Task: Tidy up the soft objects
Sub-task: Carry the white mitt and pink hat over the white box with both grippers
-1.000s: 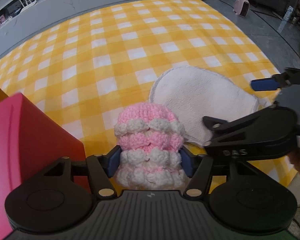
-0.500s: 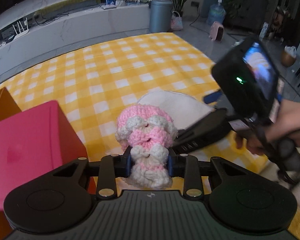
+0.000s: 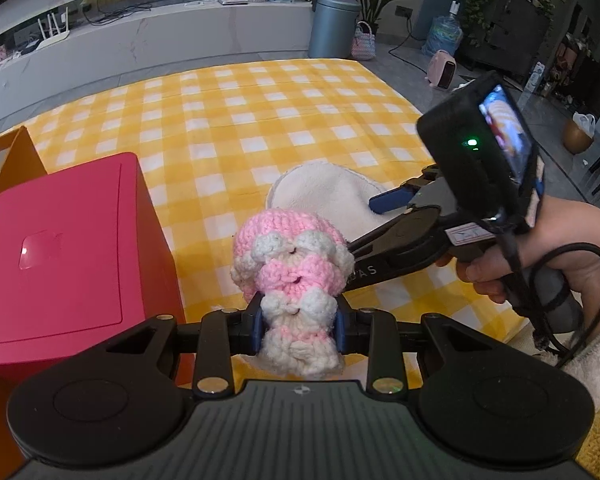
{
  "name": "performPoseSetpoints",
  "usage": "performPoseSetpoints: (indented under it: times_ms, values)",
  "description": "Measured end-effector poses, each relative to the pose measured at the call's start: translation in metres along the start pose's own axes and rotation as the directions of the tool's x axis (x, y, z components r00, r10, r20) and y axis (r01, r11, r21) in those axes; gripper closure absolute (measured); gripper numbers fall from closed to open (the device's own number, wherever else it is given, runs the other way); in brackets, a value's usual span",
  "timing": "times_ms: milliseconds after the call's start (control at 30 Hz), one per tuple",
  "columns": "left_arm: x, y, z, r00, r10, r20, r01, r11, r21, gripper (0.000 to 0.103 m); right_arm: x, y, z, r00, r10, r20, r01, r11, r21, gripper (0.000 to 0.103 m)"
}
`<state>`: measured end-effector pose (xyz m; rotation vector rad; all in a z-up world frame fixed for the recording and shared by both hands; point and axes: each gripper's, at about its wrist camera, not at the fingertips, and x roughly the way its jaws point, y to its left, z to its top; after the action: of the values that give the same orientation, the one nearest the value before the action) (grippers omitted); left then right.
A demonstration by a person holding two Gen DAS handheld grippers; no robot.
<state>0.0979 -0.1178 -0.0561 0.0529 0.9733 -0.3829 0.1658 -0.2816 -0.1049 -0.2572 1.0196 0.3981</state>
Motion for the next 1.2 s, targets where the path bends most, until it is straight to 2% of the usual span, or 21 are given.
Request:
performPoseSetpoints:
  times_ms: [67, 133, 167, 200, 267, 300, 467, 600, 733, 800, 867, 1000, 1200]
  values:
    - [-0.001, 0.000, 0.000, 1.000, -0.007, -0.002, 0.007, 1.000, -0.002, 0.066, -0.001, 0.000, -0.001, 1.000, -0.001, 0.007, 0.001, 1.000, 0.004, 0.031]
    - [-0.001, 0.003, 0.001, 0.999, -0.053, 0.001, 0.053, 0.999, -0.003, 0.066, -0.005, -0.003, -0.002, 1.000, -0.014, 0.015, 0.013, 1.000, 0.027, 0.050]
    - [-0.001, 0.005, 0.001, 0.997, -0.078, -0.002, 0.078, 0.997, -0.018, 0.066, -0.007, -0.007, -0.002, 0.999, -0.037, 0.017, 0.036, 0.998, 0.050, 0.077]
    - [-0.001, 0.007, 0.001, 0.996, -0.090, -0.004, 0.090, 0.995, -0.035, 0.066, -0.010, -0.014, -0.002, 0.998, -0.065, 0.016, 0.064, 0.994, 0.085, 0.089]
    - [-0.002, 0.006, 0.001, 0.997, -0.077, 0.000, 0.077, 0.997, -0.031, 0.066, -0.014, -0.029, -0.006, 0.999, -0.024, 0.024, 0.020, 0.985, 0.170, 0.089]
    - [-0.002, 0.004, 0.000, 0.998, -0.061, 0.003, 0.061, 0.998, -0.022, 0.066, -0.015, -0.030, -0.007, 0.999, -0.017, 0.028, 0.012, 0.986, 0.167, 0.090]
    - [0.001, 0.000, -0.001, 0.998, -0.061, -0.007, 0.061, 0.998, -0.022, 0.066, -0.025, -0.024, -0.004, 0.997, -0.060, 0.051, 0.051, 0.986, 0.160, 0.091]
    - [0.002, -0.004, 0.000, 0.999, -0.034, 0.005, 0.034, 0.999, -0.008, 0.066, -0.038, -0.024, -0.008, 0.994, -0.074, 0.082, 0.057, 0.978, 0.199, 0.091]
    - [-0.003, -0.010, 0.003, 0.999, -0.042, 0.019, 0.042, 0.999, -0.002, 0.066, -0.043, -0.021, -0.012, 0.991, -0.096, 0.089, 0.077, 0.977, 0.197, 0.091]
    - [-0.005, -0.011, 0.004, 0.999, -0.038, 0.025, 0.038, 0.999, -0.001, 0.066, -0.049, -0.019, -0.011, 0.987, -0.086, 0.134, 0.058, 0.979, 0.197, 0.091]
    - [-0.008, -0.012, 0.006, 0.999, -0.041, 0.025, 0.040, 0.999, 0.005, 0.066, -0.060, -0.020, -0.008, 0.980, -0.047, 0.191, 0.001, 0.973, 0.232, 0.091]
    - [-0.020, -0.014, 0.012, 0.997, -0.048, 0.066, 0.046, 0.998, 0.035, 0.066, -0.086, -0.015, -0.002, 0.954, -0.052, 0.295, -0.027, 0.966, 0.258, 0.091]
    - [-0.046, -0.006, 0.033, 0.988, -0.056, 0.143, 0.049, 0.997, 0.051, 0.066, -0.109, -0.006, 0.007, 0.920, -0.098, 0.379, -0.019, 0.955, 0.295, 0.091]
